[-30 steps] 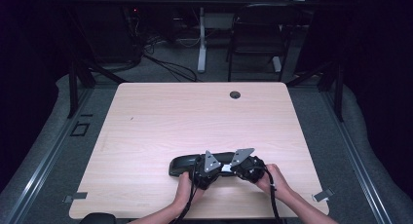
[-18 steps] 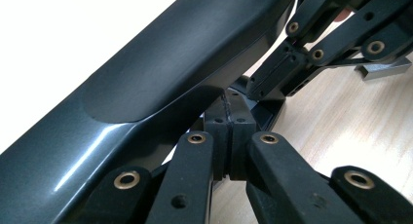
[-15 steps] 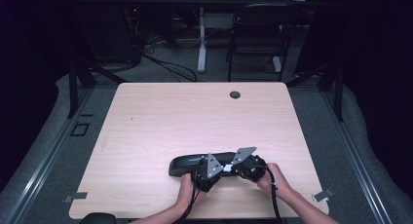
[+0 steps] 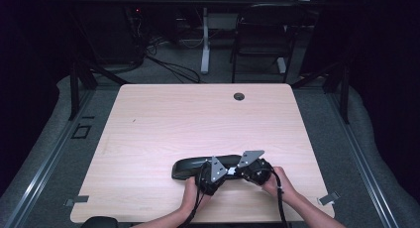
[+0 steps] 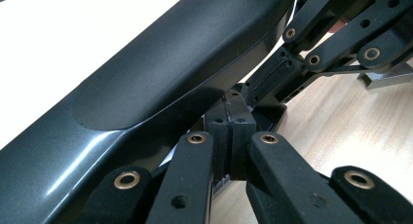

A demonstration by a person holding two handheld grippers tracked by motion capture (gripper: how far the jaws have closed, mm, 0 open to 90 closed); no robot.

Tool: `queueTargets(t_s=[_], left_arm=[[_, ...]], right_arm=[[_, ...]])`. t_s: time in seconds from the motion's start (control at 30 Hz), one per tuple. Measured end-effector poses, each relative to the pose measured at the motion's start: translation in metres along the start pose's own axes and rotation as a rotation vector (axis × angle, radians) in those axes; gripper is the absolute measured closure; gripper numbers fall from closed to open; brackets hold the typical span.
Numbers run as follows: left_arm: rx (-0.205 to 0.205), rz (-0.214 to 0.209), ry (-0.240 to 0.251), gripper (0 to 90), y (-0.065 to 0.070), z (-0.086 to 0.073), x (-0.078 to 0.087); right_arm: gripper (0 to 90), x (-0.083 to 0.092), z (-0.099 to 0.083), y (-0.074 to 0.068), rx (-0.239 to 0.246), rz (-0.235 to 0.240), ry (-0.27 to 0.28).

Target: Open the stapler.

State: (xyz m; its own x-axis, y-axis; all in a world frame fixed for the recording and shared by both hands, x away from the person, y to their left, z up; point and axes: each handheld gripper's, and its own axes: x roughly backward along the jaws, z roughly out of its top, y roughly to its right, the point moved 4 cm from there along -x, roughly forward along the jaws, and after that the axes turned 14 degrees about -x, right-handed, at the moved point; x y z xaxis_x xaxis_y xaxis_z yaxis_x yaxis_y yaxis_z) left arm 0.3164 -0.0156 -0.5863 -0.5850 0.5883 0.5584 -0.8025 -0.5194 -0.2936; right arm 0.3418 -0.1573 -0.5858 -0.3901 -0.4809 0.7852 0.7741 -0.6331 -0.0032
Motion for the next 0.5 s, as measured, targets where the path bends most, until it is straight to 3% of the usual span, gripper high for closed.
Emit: queueTargets(t_s=[0.5], left_arm=[[-0.015,-0.001,0.0,90.0,0.0003,0.0012,-0.0001]], right_arm=[[90.0,-0.0019,-0.0002,-0.0052,0.031,0.028,0.025]])
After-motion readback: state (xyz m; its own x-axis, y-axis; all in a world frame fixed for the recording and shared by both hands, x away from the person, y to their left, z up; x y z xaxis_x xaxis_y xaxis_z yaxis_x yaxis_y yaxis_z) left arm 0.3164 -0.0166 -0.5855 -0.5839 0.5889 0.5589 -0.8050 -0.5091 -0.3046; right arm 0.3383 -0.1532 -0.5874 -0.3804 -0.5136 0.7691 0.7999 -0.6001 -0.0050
